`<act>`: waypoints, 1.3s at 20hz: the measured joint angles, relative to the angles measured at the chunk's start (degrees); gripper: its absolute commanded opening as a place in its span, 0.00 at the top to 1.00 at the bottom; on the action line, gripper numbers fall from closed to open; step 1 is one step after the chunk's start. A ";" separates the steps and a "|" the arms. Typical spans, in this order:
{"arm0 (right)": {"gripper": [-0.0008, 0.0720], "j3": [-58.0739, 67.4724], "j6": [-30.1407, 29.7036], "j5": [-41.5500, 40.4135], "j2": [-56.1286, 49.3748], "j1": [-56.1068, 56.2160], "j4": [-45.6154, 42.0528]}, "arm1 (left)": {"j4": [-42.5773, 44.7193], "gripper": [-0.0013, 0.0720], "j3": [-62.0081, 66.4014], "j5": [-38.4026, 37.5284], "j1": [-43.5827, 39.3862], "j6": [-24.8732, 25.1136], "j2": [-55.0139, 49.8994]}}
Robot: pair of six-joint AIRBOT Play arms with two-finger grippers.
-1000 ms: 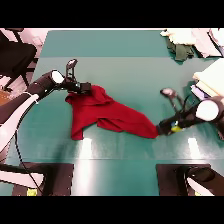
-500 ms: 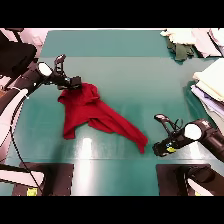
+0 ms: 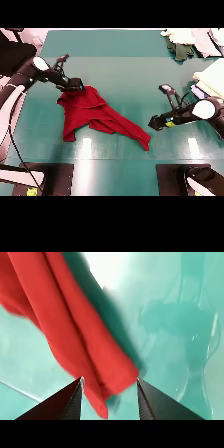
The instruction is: Fold the shirts.
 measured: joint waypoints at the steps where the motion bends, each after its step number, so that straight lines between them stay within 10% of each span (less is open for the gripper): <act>1: 0.46 0.59 -0.17 0.17 -0.15 -0.20 0.04 | 0.09 0.10 2.21 -1.64 1.07 0.04 0.04; 10: 0.46 2.12 -1.01 0.72 -0.57 -0.66 0.24 | 15.32 0.10 -0.35 -19.91 12.13 -4.79 1.95; 18: 0.46 2.19 -1.11 1.16 -0.59 -0.68 0.33 | 5.57 0.11 -9.40 -5.60 13.40 10.82 2.40; 20: 0.46 2.19 -1.11 1.36 -0.59 -0.68 0.33 | 3.93 0.32 -9.92 -2.51 13.53 12.61 1.81; 25: 0.46 2.19 -1.03 0.81 -0.59 -0.68 0.35 | 2.14 0.35 -10.49 -1.36 13.51 15.41 -0.44; 26: 0.46 2.19 -1.01 0.74 -0.59 -0.68 0.35 | 2.03 0.65 -10.56 -1.36 13.51 15.65 -0.79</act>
